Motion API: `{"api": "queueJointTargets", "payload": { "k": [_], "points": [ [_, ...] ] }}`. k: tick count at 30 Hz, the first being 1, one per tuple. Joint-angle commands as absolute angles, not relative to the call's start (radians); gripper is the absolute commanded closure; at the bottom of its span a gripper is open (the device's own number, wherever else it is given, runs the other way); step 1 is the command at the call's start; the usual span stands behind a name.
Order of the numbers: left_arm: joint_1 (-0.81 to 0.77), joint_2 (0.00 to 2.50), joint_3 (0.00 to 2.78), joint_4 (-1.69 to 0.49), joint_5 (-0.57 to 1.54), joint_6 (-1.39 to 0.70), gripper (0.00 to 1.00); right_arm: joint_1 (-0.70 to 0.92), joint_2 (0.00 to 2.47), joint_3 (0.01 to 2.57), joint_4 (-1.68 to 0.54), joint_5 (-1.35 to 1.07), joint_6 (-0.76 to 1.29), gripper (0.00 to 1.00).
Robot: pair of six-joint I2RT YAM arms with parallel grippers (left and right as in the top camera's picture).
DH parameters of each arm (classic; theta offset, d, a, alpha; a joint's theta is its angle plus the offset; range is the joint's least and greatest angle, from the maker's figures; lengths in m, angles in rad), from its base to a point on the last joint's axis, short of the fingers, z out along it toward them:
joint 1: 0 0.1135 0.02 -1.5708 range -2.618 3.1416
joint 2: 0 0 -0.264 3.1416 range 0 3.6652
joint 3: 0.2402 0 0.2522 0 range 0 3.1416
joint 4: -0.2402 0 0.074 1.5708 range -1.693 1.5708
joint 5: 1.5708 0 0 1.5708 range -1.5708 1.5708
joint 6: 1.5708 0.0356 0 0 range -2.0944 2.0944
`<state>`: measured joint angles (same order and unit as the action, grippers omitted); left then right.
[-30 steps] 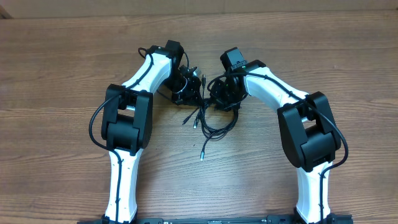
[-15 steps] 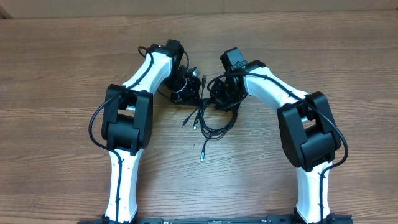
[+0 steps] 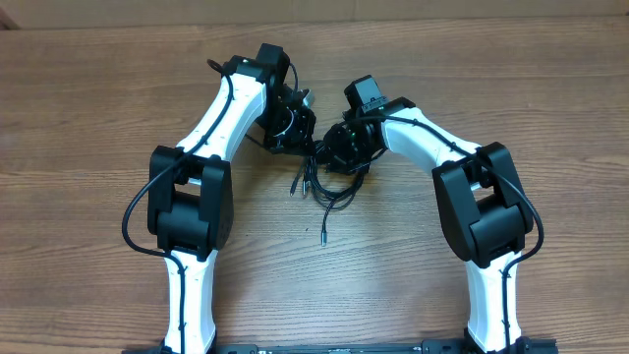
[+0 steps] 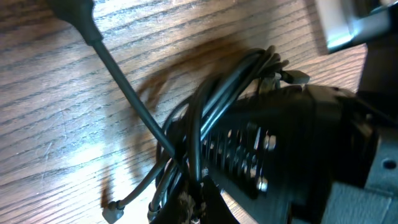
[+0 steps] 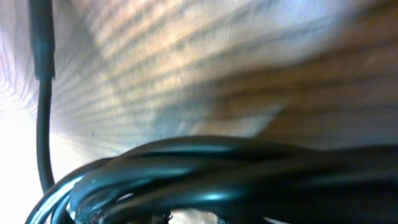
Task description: Untangle cables
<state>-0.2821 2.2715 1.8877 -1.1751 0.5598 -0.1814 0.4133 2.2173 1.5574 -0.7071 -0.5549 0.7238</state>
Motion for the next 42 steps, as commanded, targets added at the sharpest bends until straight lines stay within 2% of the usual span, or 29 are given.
{"api": "queueJointTargets", "payload": {
  "k": [1,4,7,11,13,16,19,32,42],
  "points": [
    [-0.279,2.244,1.905,-1.179,0.570,-0.180,0.96,0.360,2.189,1.572,-0.705,-0.687,0.629,0.78],
    [-0.268,2.244,1.905,-1.174,0.639,-0.131,0.96,0.325,2.132,1.572,-0.704,-0.757,0.570,0.77],
    [-0.266,2.244,1.906,-1.175,0.798,0.033,0.96,0.306,2.076,1.572,-0.705,-0.848,0.487,0.71],
    [-0.266,2.244,1.907,-1.177,0.869,0.068,0.96,0.302,2.043,1.572,-0.710,-0.851,0.489,0.69],
    [-0.266,2.244,1.907,-1.175,0.915,0.068,0.96,0.302,2.043,1.572,-0.701,-0.839,0.509,0.69],
    [-0.266,2.244,1.907,-1.167,0.963,0.066,0.96,0.307,2.044,1.572,-0.769,-0.643,0.675,0.69],
    [-0.266,2.244,1.907,-1.167,0.962,0.043,0.96,0.308,2.044,1.572,-0.818,-0.540,0.735,0.70],
    [-0.269,2.244,1.907,-1.167,0.958,0.022,0.96,0.349,2.093,1.572,-0.727,-0.543,0.793,0.69],
    [-0.268,2.244,1.907,-1.166,0.931,0.022,0.96,0.416,2.158,1.572,-0.768,-0.505,0.793,0.71]
  ]
}}
